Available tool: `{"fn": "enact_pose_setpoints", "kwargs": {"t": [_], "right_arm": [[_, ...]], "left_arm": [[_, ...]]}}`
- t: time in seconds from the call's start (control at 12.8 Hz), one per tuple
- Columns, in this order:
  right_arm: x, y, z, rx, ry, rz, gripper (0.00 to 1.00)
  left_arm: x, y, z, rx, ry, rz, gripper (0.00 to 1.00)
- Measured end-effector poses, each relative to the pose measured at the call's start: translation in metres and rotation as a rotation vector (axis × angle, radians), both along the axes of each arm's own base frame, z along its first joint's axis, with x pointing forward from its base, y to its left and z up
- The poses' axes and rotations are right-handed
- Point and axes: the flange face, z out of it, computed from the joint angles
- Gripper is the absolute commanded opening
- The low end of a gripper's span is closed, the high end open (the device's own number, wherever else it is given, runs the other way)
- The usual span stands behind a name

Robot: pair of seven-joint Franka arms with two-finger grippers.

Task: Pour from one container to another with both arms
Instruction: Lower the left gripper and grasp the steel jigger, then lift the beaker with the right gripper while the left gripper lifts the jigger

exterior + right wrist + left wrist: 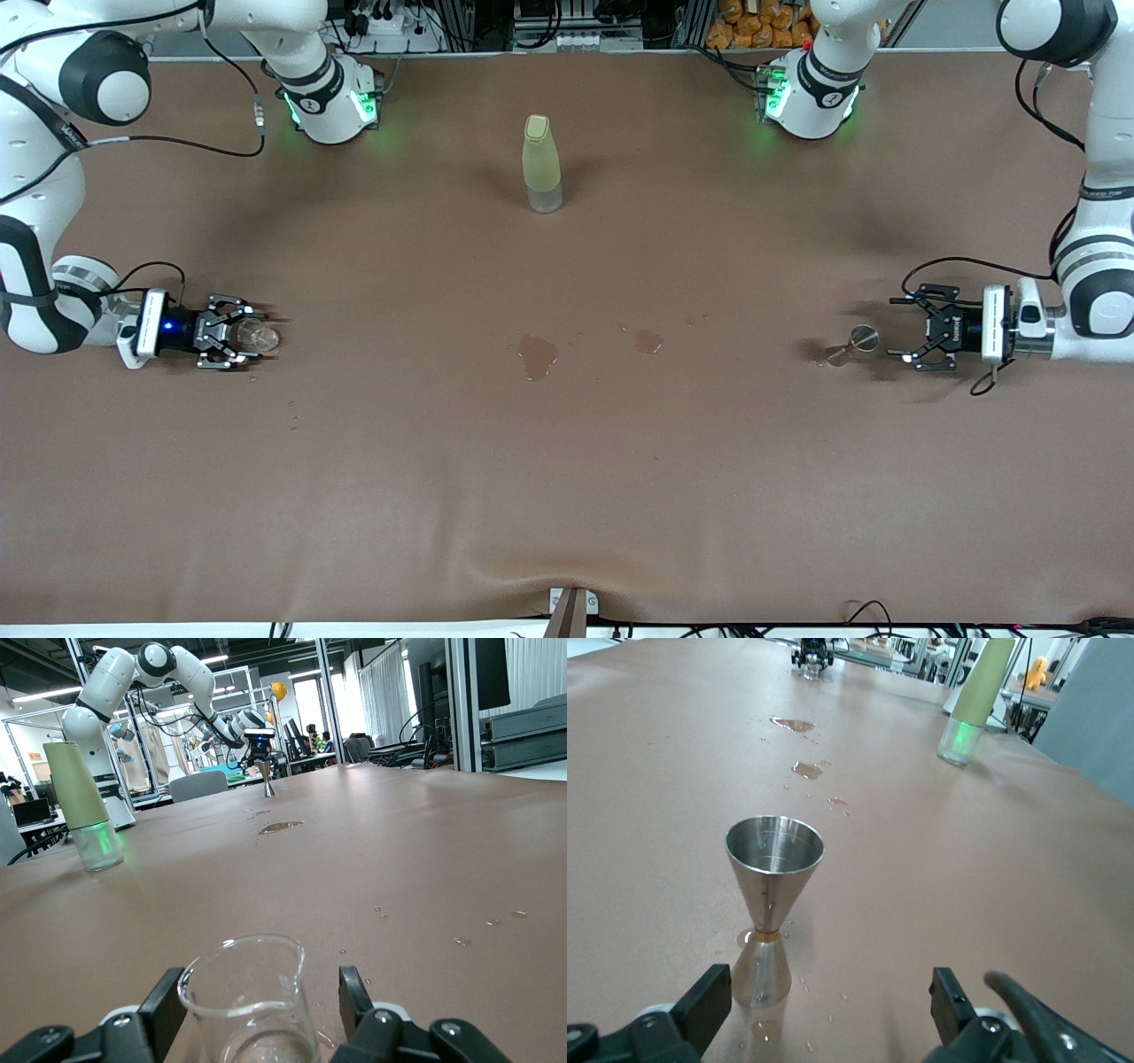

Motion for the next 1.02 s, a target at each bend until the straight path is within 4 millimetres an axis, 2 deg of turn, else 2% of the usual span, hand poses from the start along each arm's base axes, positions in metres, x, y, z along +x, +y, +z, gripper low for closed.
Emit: {"fn": "enact_pose_setpoints", "kwargs": {"t": [0.47, 1.02], "right_arm": [[-0.003, -0.004, 0.001, 0.014, 0.000, -0.005, 0.69], [-0.013, -0.010, -0.006, 0.053, -0.021, -0.011, 0.69]], "left_arm": [[0.003, -0.020, -0.034, -0.098, -0.053, 0.043, 1.00], [0.009, -0.032, -0.046, -0.155, -0.063, 0.102, 1.00]]}}
